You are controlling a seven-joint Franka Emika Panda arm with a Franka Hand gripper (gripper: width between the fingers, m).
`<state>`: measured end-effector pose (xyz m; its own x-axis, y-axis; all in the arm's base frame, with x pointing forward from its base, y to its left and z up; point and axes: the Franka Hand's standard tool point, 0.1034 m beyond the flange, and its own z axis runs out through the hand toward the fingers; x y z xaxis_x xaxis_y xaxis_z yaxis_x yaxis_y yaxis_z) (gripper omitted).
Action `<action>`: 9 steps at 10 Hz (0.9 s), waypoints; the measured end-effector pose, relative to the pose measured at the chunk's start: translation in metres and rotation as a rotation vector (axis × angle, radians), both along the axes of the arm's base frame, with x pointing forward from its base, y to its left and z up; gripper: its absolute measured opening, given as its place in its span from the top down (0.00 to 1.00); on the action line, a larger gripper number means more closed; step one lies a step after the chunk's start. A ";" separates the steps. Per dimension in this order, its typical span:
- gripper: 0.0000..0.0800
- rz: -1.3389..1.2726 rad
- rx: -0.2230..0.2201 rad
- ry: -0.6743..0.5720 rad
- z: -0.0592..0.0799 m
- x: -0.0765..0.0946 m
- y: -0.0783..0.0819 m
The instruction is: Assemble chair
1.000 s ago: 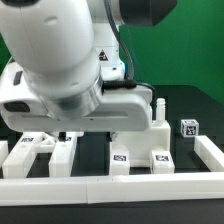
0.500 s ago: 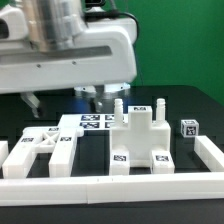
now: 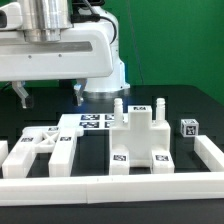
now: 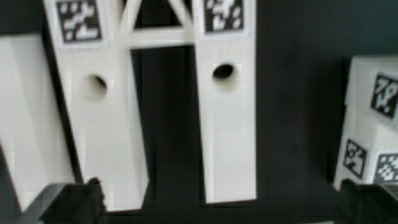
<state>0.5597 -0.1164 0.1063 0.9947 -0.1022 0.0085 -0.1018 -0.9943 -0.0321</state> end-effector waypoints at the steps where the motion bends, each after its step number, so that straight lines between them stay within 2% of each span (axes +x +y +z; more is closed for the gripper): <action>1: 0.19 0.000 0.000 0.002 -0.001 -0.001 0.000; 2: 0.19 0.001 0.000 0.006 -0.003 -0.002 0.000; 3: 0.19 0.031 -0.010 0.001 -0.011 -0.006 -0.001; 4: 0.19 0.101 -0.030 -0.038 -0.017 -0.015 -0.009; 5: 0.19 0.129 -0.050 -0.080 -0.024 -0.030 -0.018; 6: 0.19 0.133 -0.050 -0.082 -0.033 -0.044 -0.023; 7: 0.19 0.124 -0.043 -0.071 -0.041 -0.053 -0.023; 8: 0.19 0.118 -0.041 -0.062 -0.046 -0.055 -0.021; 9: 0.19 0.084 -0.034 -0.050 -0.052 -0.056 -0.011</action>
Offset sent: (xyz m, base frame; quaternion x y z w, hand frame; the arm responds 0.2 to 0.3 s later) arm -0.0404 -0.0161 -0.0180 0.0059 0.0634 -0.0996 0.9930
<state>0.5038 -0.1276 0.0543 0.9980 -0.0167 0.0607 -0.0167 -0.9999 -0.0008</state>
